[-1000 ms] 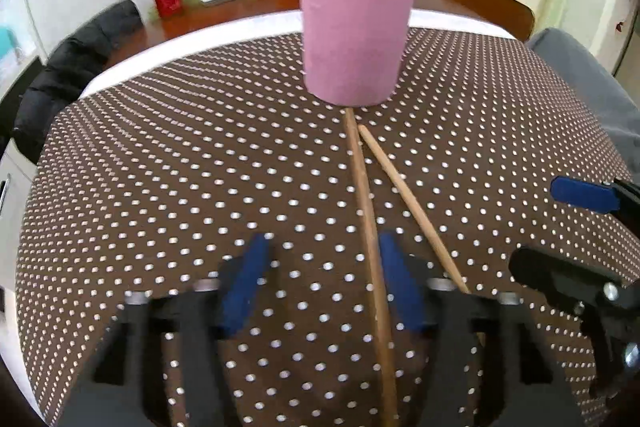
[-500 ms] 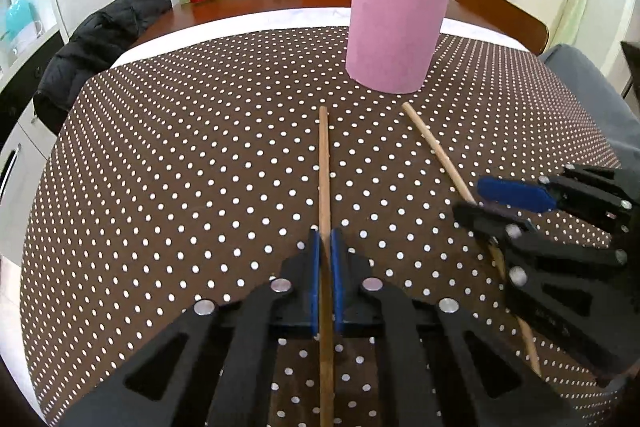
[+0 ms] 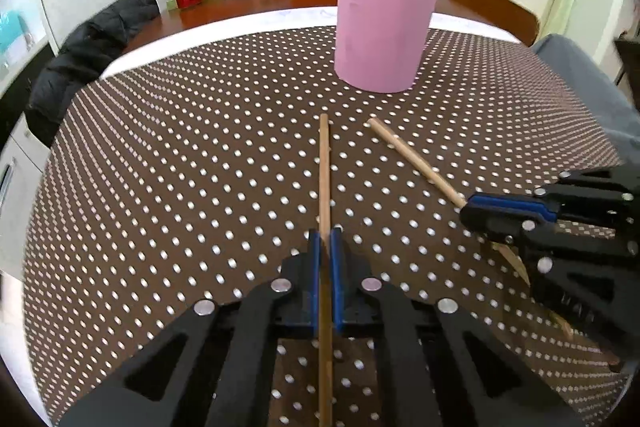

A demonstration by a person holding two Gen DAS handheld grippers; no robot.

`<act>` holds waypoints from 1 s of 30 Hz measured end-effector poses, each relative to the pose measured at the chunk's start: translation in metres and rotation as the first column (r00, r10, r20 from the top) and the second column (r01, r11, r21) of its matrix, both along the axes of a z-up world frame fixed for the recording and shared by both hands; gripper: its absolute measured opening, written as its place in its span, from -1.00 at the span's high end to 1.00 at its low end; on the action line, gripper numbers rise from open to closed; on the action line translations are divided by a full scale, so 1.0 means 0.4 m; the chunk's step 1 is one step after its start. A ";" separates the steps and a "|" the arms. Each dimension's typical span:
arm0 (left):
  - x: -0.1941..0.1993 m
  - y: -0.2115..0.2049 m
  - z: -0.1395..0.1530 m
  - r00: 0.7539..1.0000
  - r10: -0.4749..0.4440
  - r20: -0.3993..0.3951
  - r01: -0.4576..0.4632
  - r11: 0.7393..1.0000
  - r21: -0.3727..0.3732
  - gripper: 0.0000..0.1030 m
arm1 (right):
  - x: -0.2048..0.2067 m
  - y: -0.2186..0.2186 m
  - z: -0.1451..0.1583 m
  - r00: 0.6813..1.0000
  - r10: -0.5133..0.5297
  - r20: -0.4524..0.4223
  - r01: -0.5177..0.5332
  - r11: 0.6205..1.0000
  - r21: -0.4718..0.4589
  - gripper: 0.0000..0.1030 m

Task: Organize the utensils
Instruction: 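Lift both held chopsticks up over the pink cup and lower them in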

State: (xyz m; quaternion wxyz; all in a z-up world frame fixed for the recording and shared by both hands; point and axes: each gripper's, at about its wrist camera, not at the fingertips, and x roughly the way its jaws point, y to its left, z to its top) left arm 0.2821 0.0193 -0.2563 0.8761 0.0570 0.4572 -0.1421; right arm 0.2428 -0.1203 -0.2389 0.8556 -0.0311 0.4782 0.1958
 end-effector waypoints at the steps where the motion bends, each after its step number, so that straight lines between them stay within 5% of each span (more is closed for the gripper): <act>1: -0.010 0.002 -0.001 1.000 0.005 0.001 -0.005 1.000 -0.016 0.89 | -0.004 -0.012 -0.001 1.000 -0.005 -0.002 0.005 1.000 0.029 0.89; 11: -0.094 0.036 0.138 0.977 0.082 0.199 -0.028 0.964 -0.265 0.89 | -0.070 -0.124 0.075 0.983 -0.055 0.178 0.005 0.963 0.269 0.89; 25: -0.066 -0.018 0.357 0.888 0.069 0.454 0.129 0.911 -0.392 0.89 | -0.070 -0.203 0.264 0.870 -0.239 0.431 0.019 0.889 0.457 0.89; 30: -0.005 -0.022 0.442 0.859 0.076 0.507 0.198 0.862 -0.466 0.89 | -0.031 -0.202 0.343 0.809 -0.311 0.499 0.034 0.872 0.489 0.89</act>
